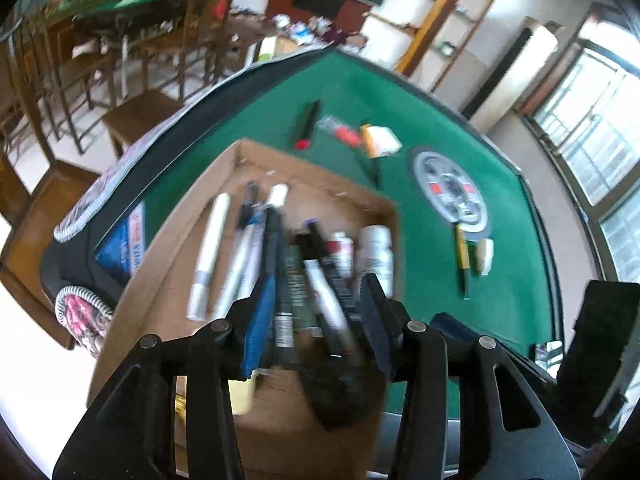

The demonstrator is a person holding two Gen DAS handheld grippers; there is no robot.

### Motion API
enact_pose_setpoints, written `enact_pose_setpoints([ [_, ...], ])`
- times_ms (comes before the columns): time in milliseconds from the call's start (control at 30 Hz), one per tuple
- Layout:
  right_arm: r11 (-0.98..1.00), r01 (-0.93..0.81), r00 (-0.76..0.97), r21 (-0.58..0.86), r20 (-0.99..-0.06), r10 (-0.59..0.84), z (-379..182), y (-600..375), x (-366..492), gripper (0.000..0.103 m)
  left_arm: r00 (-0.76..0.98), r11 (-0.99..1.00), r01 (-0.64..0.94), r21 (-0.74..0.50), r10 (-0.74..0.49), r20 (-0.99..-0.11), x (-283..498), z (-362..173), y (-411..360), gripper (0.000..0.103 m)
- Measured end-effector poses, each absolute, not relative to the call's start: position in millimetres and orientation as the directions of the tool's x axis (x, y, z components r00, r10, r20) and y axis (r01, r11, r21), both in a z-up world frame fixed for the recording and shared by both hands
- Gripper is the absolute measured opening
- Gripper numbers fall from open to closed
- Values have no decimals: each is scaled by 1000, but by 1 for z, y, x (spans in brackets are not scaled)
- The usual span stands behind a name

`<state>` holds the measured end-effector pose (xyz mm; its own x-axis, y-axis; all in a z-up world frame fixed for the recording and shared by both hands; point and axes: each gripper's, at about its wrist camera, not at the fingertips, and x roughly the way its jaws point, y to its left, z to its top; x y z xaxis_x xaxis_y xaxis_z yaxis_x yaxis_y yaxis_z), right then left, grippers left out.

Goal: Organize rigid objects
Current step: 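Lower the pen and marker into the tray and open both tools, then grasp the yellow pen with the left tool while the right grasps the small white bottle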

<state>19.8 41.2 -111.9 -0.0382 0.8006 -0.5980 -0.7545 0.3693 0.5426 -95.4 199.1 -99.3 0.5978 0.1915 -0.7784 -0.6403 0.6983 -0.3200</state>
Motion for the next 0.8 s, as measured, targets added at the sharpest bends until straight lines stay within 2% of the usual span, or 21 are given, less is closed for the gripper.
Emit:
enact_pose_setpoints([
  [333, 440, -730, 51, 522, -601, 798, -100, -8, 75, 44, 626, 787, -532, -313, 116, -771, -44, -78, 134, 44],
  [800, 666, -598, 247, 446, -688, 682, -121, -22, 191, 44, 561, 808, -525, -267, 93, -822, 47, -105, 97, 44],
])
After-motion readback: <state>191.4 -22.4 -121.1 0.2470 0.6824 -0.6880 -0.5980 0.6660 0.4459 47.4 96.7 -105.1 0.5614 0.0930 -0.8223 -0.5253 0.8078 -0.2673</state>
